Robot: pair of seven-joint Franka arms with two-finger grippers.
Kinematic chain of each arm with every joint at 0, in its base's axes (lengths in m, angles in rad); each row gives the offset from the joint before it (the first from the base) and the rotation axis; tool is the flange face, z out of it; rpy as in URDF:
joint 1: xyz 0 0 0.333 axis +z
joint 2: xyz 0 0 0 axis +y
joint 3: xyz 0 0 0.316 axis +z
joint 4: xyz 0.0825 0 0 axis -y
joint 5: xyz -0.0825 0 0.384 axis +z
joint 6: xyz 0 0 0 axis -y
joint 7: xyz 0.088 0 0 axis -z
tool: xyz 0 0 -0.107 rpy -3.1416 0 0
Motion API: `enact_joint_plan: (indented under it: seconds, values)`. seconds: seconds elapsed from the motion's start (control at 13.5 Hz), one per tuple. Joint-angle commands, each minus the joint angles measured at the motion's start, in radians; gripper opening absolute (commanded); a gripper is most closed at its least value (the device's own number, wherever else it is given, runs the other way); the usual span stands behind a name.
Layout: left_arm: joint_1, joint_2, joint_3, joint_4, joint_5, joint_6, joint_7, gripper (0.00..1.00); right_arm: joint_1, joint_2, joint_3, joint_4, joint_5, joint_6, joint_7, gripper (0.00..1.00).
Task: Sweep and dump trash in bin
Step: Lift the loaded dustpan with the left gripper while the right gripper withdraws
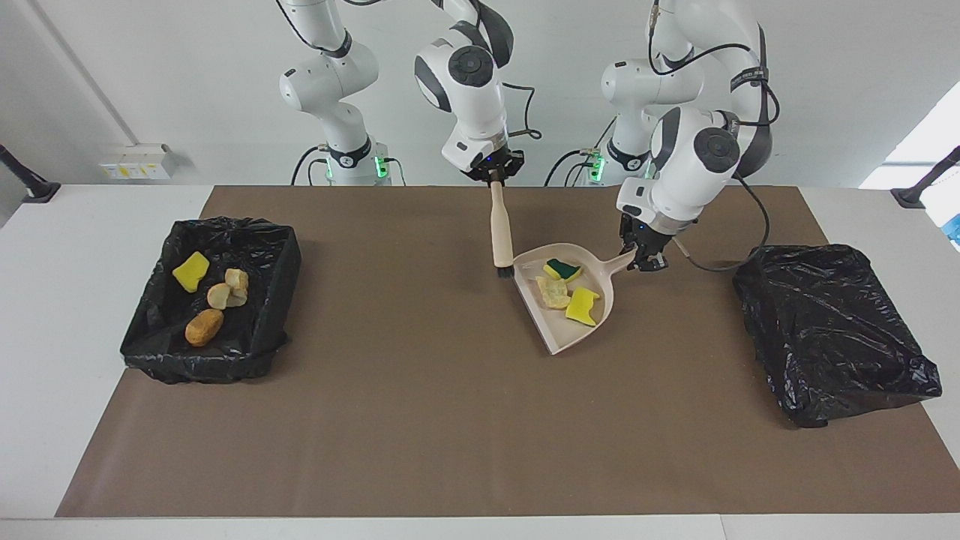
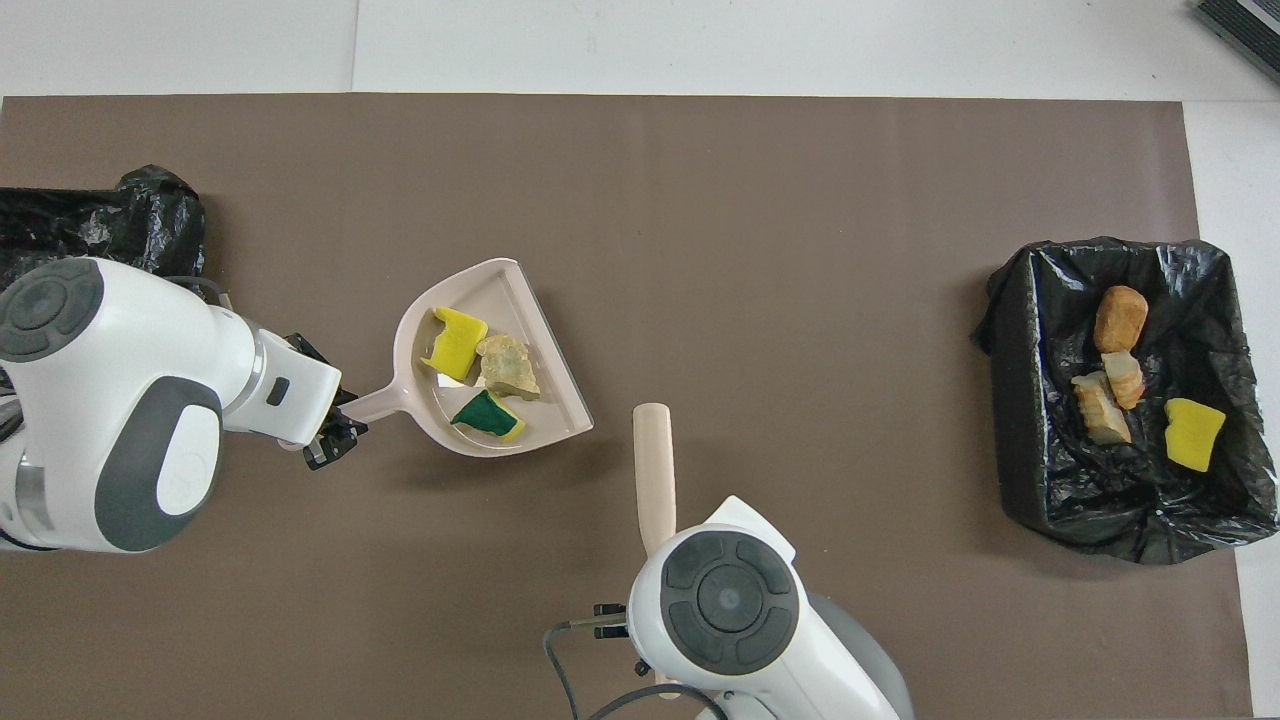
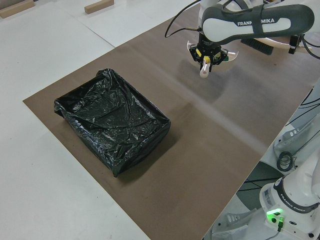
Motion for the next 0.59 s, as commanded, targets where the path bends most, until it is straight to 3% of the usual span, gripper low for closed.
enact_joint_plan:
  seconds: [0.0,0.22,0.52]
  values:
    - [0.056,-0.018,-0.002,0.055,-0.023,-0.046,0.069,0.0,0.079,-0.035,0.01,-0.09,-0.025,0.123,0.116,0.0]
    - [0.176,-0.012,0.001,0.156,-0.01,-0.155,0.234,0.0,0.168,0.054,0.01,-0.087,-0.026,0.255,0.184,0.0]
    - [0.338,-0.001,0.007,0.241,0.042,-0.21,0.495,0.0,0.253,0.207,0.01,0.005,-0.102,0.303,0.329,0.0]
